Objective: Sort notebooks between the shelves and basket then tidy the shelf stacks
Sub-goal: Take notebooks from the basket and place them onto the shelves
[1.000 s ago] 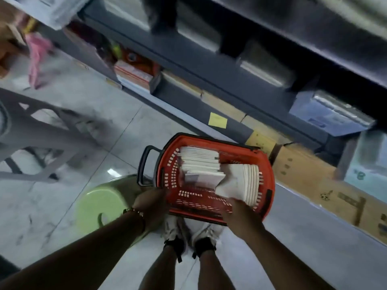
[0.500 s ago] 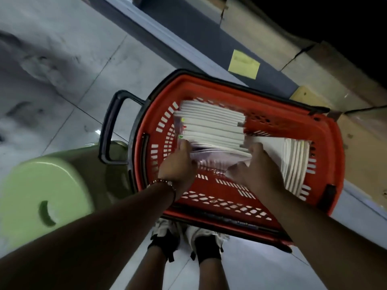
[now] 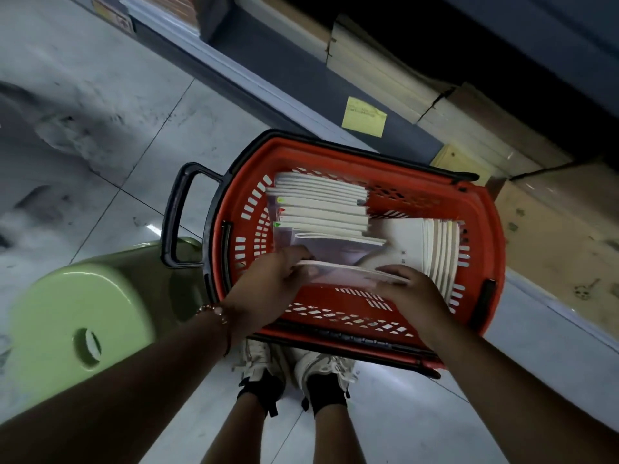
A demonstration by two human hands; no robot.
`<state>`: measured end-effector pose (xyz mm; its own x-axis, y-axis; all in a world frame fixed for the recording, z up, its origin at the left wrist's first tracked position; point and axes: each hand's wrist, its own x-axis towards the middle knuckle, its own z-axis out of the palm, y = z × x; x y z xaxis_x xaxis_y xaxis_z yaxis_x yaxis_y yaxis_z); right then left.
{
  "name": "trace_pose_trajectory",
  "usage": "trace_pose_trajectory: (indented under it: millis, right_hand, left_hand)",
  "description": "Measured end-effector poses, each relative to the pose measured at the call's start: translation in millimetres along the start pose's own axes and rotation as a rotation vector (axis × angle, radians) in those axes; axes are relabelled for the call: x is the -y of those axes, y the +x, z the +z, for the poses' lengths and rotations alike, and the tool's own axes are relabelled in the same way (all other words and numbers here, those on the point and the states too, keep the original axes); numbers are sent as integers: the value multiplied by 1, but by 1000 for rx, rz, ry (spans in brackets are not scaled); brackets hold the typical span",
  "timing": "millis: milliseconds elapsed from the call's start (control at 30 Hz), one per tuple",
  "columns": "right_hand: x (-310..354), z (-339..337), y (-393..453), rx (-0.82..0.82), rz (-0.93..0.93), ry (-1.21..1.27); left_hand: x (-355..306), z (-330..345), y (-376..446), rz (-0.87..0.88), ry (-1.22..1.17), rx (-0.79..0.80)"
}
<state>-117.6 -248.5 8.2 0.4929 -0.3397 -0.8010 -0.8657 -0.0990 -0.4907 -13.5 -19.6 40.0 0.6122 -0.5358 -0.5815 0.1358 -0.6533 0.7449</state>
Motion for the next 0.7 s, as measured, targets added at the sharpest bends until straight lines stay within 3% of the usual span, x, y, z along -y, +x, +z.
trace_pose_trajectory:
  millis: [100,200,367,500,700]
  right_hand:
    - [29,-16,-36,128,14,165]
    - [66,-33,-77,143,-7,261]
    - [146,-78,-191,134,-112,431]
    - [197,-128,-314,48,-212,574]
    - [224,-201,-467,-145,-418,875]
  left_hand:
    - [-50,-33,-23,57,-237,-21]
    - [-101,-68,-44,119,-493,-98]
    - [-210,-127,-96,82,-541,-168]
    - [-302,-159,-167,94,-600,101]
    - [-376,-152,-262,48,-332,492]
